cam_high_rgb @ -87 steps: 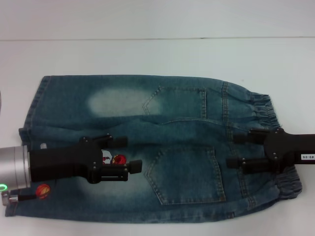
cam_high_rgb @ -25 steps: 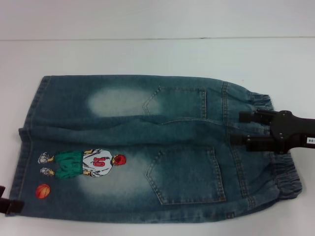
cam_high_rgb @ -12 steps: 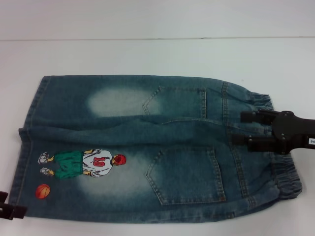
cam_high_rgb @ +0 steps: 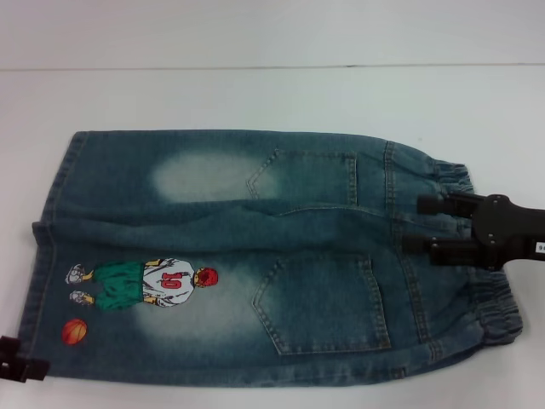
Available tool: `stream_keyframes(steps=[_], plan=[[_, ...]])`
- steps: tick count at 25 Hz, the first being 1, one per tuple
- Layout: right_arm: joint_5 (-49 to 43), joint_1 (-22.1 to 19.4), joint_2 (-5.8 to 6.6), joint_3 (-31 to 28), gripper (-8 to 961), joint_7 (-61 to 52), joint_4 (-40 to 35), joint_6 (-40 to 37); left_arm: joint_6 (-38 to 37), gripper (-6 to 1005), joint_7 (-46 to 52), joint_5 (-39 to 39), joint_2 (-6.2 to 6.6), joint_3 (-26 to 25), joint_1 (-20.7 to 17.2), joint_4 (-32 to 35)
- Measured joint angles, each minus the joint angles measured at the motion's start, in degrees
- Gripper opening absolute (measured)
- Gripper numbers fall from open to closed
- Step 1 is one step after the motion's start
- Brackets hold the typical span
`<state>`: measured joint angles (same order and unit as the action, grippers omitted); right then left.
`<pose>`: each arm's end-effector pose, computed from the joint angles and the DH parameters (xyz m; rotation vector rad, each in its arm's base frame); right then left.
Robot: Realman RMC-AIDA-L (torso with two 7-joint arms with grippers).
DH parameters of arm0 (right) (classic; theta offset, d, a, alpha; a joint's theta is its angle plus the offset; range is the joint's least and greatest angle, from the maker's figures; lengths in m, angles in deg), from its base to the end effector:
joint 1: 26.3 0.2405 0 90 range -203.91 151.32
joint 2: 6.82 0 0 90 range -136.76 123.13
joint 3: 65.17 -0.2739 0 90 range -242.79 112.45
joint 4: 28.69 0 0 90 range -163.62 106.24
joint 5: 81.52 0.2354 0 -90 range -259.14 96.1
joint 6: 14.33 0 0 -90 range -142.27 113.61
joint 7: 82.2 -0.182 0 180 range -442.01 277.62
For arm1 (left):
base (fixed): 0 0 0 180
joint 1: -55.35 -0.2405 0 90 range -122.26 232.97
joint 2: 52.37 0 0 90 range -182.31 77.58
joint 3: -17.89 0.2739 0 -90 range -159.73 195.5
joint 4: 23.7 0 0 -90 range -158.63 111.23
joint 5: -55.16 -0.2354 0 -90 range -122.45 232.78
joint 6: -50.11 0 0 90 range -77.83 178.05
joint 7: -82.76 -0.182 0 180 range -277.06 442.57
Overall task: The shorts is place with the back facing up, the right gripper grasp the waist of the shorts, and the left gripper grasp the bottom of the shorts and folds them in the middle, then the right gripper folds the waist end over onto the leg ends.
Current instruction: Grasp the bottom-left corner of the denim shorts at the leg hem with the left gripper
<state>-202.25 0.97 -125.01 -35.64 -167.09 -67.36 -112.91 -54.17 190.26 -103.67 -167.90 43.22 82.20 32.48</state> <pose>0.3014 0.3391 -0.0153 -2.6970 0.8533 0.7850 -0.3897 0.2938 0.0477 -2.5705 -1.4495 0.1601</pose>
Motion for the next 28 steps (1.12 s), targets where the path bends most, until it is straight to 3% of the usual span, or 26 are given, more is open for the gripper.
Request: stream_keyframes(steps=[9, 28], plan=[[0.1, 0.0, 0.07, 0.0, 927, -0.1, 0.0, -0.1, 1.6, 830, 0.2, -0.3, 0.33, -1.2, -0.2, 0.5], [0.2, -0.5, 0.07, -1.3, 927, 0.0, -1.0, -1.7, -1.1, 830, -0.2, -1.9, 0.28, -1.2, -0.5, 0.4]])
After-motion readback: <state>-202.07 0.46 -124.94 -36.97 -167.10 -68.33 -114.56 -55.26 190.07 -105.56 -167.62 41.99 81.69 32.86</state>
